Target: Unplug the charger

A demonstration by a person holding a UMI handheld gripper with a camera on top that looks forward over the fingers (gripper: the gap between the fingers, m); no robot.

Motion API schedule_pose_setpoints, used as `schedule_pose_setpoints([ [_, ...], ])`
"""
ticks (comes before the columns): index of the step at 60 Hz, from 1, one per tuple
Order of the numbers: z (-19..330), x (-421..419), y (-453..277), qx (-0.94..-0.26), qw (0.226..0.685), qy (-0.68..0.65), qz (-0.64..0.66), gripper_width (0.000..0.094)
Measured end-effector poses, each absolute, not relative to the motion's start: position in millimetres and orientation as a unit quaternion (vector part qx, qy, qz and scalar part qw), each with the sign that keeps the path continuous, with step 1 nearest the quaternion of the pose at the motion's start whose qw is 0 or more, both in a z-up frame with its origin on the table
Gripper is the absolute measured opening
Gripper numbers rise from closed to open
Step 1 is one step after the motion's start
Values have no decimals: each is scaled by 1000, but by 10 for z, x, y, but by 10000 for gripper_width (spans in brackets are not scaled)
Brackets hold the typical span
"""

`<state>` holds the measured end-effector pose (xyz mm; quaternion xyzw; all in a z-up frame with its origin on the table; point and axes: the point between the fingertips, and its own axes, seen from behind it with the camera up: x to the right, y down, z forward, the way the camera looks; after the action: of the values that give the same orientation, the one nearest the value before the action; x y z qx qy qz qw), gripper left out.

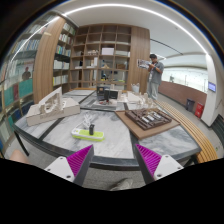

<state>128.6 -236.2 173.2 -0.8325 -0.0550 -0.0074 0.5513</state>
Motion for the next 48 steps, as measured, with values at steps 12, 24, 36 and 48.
schedule_pose_setpoints([
  [12,1555,1116,-1900,-831,551,-73,23,843],
  [24,1159,409,-961,-823,554,-85,94,840],
  [36,640,93,-34,-834,542,-78,71,841],
  [48,270,96,392,-852,518,-68,38,492],
])
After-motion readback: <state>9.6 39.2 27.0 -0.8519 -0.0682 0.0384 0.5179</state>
